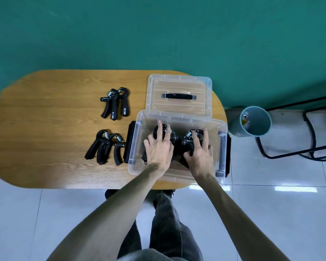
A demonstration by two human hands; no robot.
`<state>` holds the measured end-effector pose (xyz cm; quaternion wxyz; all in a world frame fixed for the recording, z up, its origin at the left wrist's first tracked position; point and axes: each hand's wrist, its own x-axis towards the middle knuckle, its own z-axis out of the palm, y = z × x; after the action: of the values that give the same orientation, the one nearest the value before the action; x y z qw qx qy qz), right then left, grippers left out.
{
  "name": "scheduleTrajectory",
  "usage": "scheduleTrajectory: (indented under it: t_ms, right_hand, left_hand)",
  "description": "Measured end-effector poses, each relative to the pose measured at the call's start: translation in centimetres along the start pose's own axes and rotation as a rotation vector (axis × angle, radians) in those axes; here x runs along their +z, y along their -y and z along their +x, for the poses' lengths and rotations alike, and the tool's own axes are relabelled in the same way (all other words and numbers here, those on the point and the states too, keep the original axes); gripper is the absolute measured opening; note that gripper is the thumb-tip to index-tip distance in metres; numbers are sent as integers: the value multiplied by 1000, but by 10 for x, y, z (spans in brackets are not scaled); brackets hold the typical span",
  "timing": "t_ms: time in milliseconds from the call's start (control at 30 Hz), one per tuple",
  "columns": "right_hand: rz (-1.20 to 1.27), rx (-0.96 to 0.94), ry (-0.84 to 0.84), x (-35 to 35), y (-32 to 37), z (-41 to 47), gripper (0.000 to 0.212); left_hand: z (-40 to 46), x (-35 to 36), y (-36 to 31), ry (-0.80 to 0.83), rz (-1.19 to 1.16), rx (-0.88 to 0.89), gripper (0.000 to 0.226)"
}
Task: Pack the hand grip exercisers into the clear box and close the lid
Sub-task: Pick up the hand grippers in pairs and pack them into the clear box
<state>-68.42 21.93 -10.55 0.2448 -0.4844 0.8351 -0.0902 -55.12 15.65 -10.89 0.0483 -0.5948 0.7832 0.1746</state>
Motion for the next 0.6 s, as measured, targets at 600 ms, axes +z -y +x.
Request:
scheduleTrajectory:
  t_ms: [600]
  right_hand:
    - [-18,-104,21,38,-27,32,72]
  left_hand:
    - [17,40,3,118,-35,-42,67]
